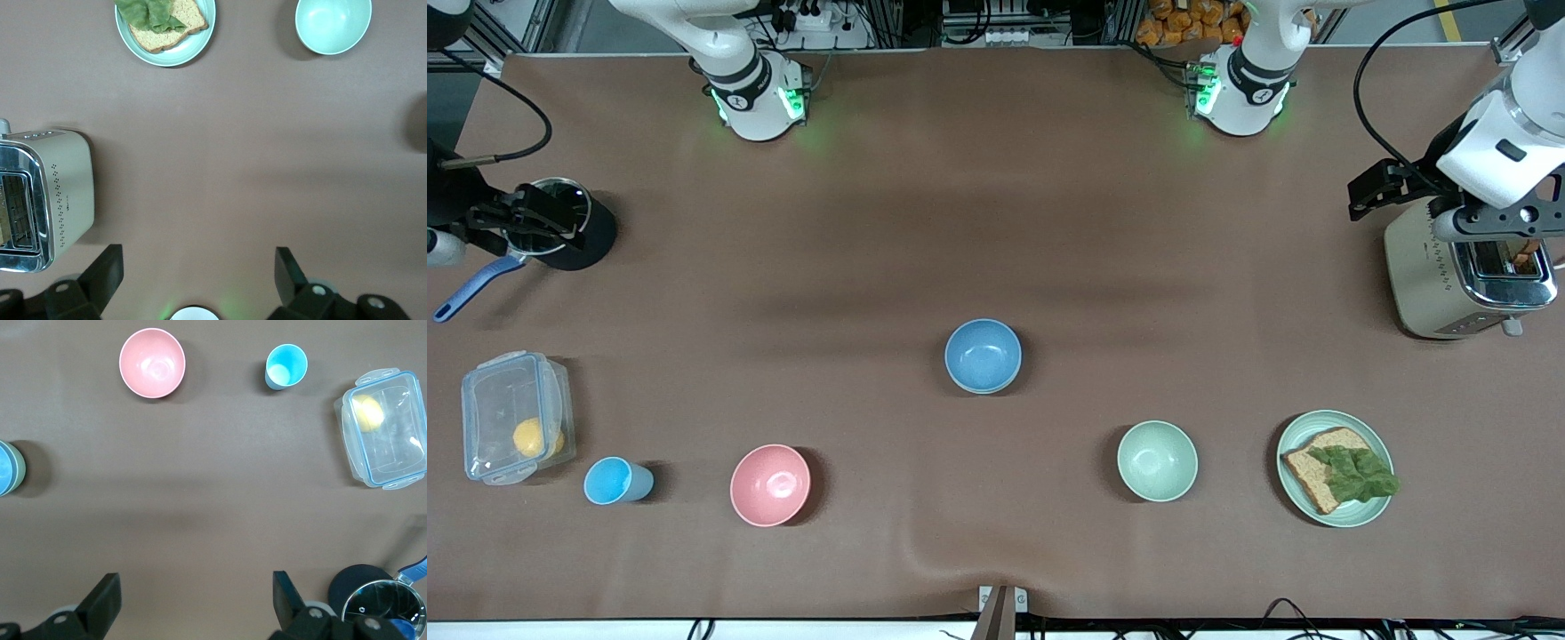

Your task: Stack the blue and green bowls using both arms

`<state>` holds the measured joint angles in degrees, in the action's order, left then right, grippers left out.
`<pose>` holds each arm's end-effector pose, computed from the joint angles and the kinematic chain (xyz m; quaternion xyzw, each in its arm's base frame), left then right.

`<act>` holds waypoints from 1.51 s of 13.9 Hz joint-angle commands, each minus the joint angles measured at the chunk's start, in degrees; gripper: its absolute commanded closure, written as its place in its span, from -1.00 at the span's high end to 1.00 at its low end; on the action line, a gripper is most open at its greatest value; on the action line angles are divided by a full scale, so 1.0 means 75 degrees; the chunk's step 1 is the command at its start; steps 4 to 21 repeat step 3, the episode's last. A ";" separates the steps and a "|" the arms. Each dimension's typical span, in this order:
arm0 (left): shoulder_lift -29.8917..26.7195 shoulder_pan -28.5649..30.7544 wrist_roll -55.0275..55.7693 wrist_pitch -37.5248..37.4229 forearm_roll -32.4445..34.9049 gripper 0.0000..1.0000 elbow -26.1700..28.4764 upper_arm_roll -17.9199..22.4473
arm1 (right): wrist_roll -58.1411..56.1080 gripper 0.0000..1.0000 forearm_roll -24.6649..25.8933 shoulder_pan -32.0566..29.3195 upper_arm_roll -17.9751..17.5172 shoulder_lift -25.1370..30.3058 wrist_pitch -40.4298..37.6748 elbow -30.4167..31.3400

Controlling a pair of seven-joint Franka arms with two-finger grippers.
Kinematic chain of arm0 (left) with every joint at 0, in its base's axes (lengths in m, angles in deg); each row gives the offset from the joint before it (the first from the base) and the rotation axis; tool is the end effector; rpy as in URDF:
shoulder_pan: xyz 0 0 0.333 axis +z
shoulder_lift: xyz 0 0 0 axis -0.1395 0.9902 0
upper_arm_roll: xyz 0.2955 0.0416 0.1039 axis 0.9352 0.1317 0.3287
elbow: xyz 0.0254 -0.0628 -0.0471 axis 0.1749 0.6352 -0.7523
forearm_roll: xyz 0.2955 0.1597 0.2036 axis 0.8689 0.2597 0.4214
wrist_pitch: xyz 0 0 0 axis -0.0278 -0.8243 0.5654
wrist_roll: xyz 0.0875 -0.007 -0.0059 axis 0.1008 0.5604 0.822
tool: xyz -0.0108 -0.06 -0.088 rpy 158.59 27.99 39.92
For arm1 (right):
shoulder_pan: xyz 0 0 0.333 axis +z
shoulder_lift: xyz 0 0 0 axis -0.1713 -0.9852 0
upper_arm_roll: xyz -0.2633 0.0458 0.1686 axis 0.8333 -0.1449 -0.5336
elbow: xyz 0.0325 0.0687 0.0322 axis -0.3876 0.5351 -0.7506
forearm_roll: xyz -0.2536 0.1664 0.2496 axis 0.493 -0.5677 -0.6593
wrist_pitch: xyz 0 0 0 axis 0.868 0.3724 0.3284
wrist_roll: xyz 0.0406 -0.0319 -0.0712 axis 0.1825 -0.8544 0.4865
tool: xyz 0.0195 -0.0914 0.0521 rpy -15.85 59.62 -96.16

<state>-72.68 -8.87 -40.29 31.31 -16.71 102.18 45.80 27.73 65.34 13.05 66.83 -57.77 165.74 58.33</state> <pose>0.5310 -0.0729 0.6169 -0.9991 -0.0052 0.0385 0.0143 0.5551 -0.0065 0.6196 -0.9996 -0.0204 0.0012 0.0184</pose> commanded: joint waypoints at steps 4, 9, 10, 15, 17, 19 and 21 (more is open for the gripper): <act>-0.0114 0.0067 -0.0138 -0.0062 -0.0080 1.00 -0.0044 -0.0027 | -0.0103 1.00 0.0151 -0.0202 -0.0217 0.0095 -0.0040 0.0062; -0.0114 0.0067 -0.0138 -0.0062 -0.0080 1.00 -0.0044 -0.0027 | -0.0103 1.00 0.0151 -0.0202 -0.0217 0.0095 -0.0040 0.0062; -0.0114 0.0067 -0.0138 -0.0062 -0.0080 1.00 -0.0044 -0.0027 | -0.0103 1.00 0.0151 -0.0202 -0.0217 0.0095 -0.0040 0.0062; -0.0114 0.0067 -0.0138 -0.0062 -0.0080 1.00 -0.0044 -0.0027 | -0.0103 1.00 0.0151 -0.0202 -0.0217 0.0095 -0.0040 0.0062; -0.0114 0.0067 -0.0138 -0.0062 -0.0080 1.00 -0.0044 -0.0027 | -0.0103 1.00 0.0151 -0.0202 -0.0217 0.0095 -0.0040 0.0062; -0.0114 0.0067 -0.0138 -0.0062 -0.0080 1.00 -0.0044 -0.0027 | -0.0103 1.00 0.0151 -0.0202 -0.0217 0.0095 -0.0040 0.0062; -0.0114 0.0067 -0.0138 -0.0062 -0.0080 1.00 -0.0044 -0.0027 | -0.0103 1.00 0.0151 -0.0202 -0.0217 0.0095 -0.0040 0.0062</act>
